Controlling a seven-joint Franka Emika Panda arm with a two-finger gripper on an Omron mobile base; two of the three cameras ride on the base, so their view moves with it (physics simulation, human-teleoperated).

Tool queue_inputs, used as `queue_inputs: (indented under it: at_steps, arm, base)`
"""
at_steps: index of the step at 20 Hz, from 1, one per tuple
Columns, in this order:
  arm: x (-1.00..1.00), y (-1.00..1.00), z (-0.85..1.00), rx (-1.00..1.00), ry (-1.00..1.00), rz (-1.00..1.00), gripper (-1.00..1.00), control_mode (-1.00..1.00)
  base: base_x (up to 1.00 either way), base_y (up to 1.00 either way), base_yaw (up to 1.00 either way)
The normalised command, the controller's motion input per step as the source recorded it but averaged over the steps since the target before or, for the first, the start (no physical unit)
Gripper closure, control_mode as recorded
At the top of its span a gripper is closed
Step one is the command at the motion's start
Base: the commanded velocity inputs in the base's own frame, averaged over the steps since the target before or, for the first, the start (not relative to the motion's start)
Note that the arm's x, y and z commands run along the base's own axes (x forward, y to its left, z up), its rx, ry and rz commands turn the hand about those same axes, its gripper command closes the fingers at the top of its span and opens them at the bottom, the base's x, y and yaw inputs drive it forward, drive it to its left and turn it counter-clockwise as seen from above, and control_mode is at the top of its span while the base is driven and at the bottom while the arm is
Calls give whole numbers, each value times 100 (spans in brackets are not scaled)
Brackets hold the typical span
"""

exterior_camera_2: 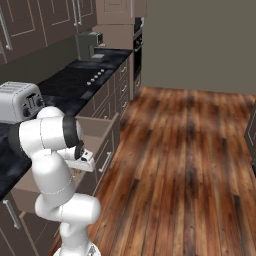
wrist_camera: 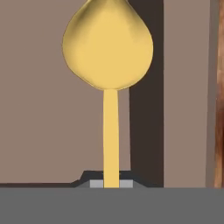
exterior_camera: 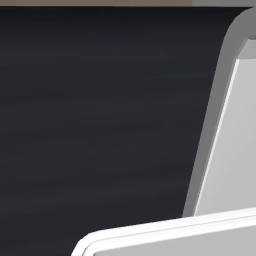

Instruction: Organize the utensils by type. Pick up the wooden spoons from the counter and place them in the open cabinet. Then pick up the metallic utensils from the counter and place them in the open drawer.

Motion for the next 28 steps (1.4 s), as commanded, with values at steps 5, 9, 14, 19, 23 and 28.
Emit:
queue_inputs:
  at_steps: [5, 9, 14, 19, 23, 28]
  arm:
    - [0, -39, 0, -6, 4, 0, 100, -100]
    - [0, -40, 0, -5, 0, 0, 100, -100]
    - [0, -42, 0, -2, 0, 0, 100, -100]
    - [0, -43, 0, 0, 0, 0, 100, -100]
    - [0, -44, 0, 0, 0, 0, 100, -100]
    - [0, -44, 0, 0, 0, 0, 100, -100]
  base:
    - [0, 0, 0]
    - [0, 0, 0]
    - [0, 0, 0]
    - [0, 0, 0]
    - [0, 0, 0]
    - [0, 0, 0]
